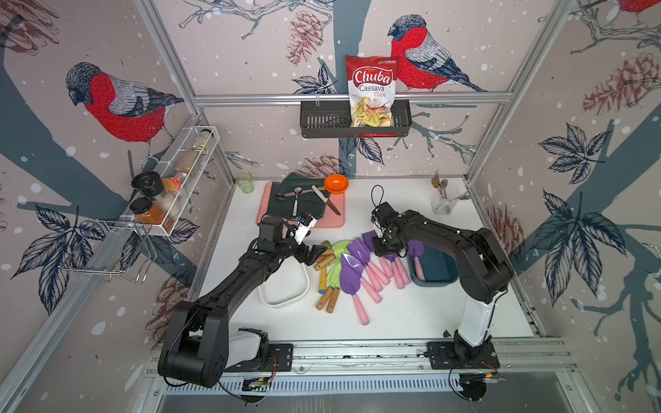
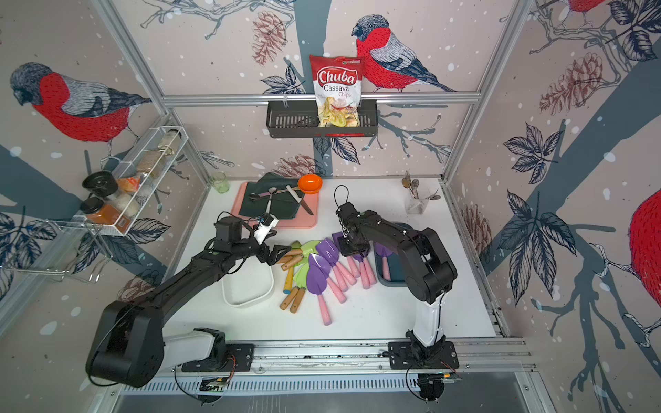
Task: Sort the small shovels by color and place them into the storage box
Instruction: Pick up the shovel from the center of the board.
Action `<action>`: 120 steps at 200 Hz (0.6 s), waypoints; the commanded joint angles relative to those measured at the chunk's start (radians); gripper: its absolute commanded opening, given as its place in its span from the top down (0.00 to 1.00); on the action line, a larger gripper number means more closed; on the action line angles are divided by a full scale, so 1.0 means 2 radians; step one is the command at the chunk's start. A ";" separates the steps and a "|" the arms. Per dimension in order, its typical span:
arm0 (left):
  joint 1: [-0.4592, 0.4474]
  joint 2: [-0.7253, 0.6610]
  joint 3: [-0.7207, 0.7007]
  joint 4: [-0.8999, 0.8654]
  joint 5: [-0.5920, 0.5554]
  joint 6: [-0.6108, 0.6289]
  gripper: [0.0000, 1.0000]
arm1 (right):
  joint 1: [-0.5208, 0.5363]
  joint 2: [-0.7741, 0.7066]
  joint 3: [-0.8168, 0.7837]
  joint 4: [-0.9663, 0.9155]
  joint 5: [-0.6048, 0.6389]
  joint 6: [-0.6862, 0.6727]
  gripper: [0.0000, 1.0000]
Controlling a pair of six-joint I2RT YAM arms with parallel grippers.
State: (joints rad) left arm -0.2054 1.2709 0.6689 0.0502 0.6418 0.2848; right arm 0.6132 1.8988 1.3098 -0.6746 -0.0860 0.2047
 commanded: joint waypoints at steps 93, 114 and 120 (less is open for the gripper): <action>0.000 0.001 -0.002 0.010 -0.003 -0.006 0.03 | 0.000 0.042 -0.002 0.017 -0.006 -0.012 0.79; 0.000 0.002 0.000 0.009 -0.002 -0.007 0.03 | 0.001 0.035 -0.001 0.015 -0.005 -0.010 0.83; 0.000 0.002 0.001 0.010 -0.003 -0.006 0.03 | 0.001 0.029 -0.001 0.015 -0.003 -0.008 0.84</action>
State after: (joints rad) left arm -0.2054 1.2732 0.6662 0.0502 0.6312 0.2836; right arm 0.6136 1.9629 1.3144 -0.6250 -0.0978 0.1856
